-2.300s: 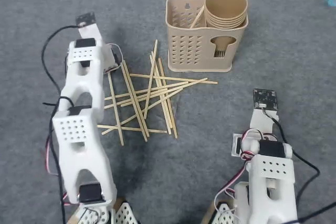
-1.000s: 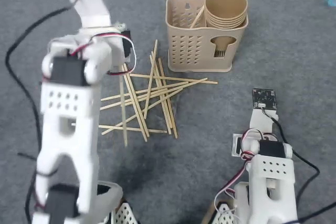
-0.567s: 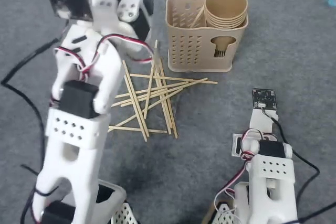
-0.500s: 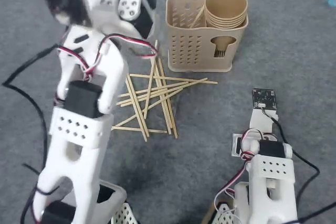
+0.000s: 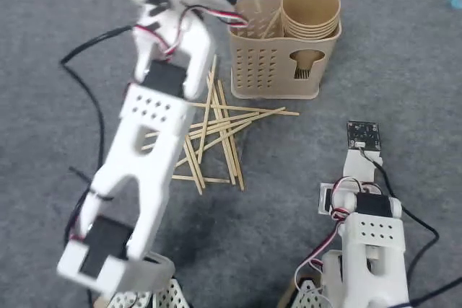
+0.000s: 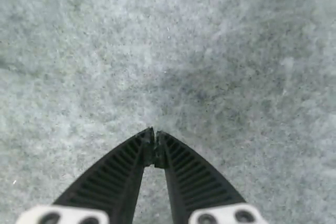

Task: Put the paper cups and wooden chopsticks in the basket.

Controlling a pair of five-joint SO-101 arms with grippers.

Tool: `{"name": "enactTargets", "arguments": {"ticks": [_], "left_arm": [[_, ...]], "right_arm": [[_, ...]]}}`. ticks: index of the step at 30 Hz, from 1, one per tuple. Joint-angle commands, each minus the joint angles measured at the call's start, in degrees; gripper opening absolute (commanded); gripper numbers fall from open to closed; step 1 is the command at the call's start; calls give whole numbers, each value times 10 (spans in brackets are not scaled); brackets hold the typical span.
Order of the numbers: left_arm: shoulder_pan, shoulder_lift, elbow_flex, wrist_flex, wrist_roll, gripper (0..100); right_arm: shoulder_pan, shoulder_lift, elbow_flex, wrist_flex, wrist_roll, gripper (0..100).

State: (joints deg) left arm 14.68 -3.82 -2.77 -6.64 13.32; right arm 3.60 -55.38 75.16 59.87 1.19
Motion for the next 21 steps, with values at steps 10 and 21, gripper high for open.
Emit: {"name": "enactTargets", "arguments": {"ticks": [10,21], "left_arm": [[-10,69,150,-152,-29,14],[-4,-72,303,-98,-6,141]], "right_arm": [[-7,-10,-5,-29,9,9],[-18,-9,-4,-29,10,9]]}}
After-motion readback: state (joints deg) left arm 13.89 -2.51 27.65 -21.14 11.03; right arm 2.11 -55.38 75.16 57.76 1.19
